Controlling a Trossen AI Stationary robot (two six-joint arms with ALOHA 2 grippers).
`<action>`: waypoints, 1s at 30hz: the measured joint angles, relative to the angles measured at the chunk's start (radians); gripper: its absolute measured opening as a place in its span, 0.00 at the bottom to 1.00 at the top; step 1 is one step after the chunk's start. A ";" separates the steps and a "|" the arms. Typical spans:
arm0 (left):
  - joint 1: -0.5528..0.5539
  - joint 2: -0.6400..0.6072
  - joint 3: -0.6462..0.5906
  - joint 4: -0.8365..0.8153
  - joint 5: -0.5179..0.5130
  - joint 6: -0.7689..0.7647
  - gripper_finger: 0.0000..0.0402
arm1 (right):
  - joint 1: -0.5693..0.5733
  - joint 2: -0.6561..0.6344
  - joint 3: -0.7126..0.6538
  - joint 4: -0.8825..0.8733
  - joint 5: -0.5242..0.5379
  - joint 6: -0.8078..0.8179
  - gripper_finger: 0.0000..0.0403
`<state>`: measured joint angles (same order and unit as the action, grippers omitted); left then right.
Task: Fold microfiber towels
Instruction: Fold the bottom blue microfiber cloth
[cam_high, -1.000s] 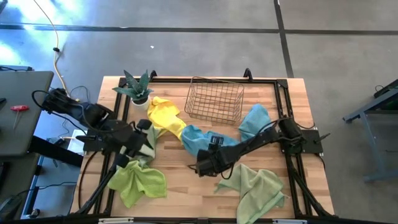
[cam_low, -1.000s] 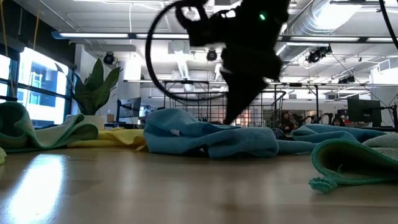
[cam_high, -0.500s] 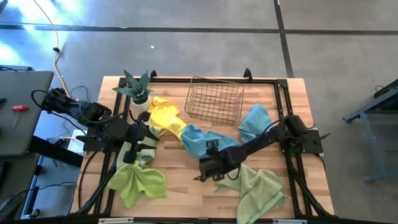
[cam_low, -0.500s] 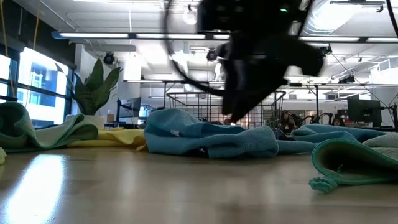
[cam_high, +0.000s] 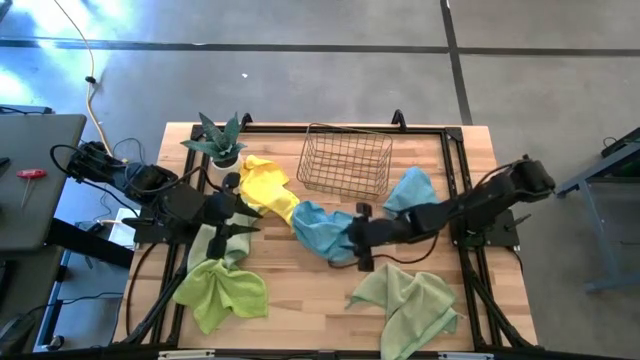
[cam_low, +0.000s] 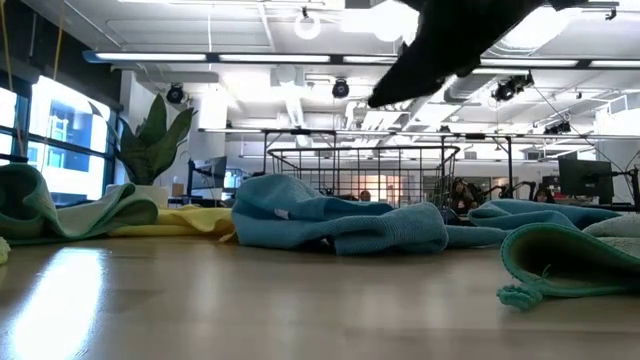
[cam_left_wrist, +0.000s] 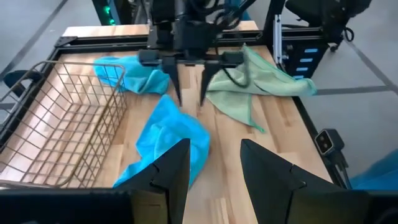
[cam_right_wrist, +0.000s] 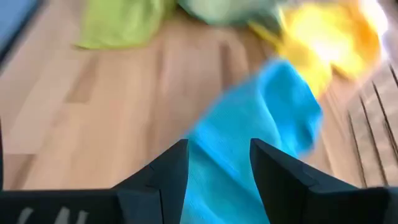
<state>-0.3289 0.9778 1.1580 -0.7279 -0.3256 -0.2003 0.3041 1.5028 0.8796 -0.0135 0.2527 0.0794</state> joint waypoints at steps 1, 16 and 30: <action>0.000 0.000 0.000 0.000 0.000 -0.006 0.33 | 0.007 0.002 -0.020 0.041 0.003 -0.038 0.41; 0.000 0.000 0.000 -0.009 0.025 -0.010 0.33 | 0.037 0.250 0.091 0.042 0.099 -0.282 0.41; 0.000 0.000 0.000 -0.022 0.027 -0.059 0.33 | 0.037 0.365 0.167 0.018 0.140 -0.421 0.41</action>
<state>-0.3286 0.9779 1.1581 -0.7494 -0.2981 -0.2588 0.3412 1.8675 1.0466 0.0043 0.3927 -0.3416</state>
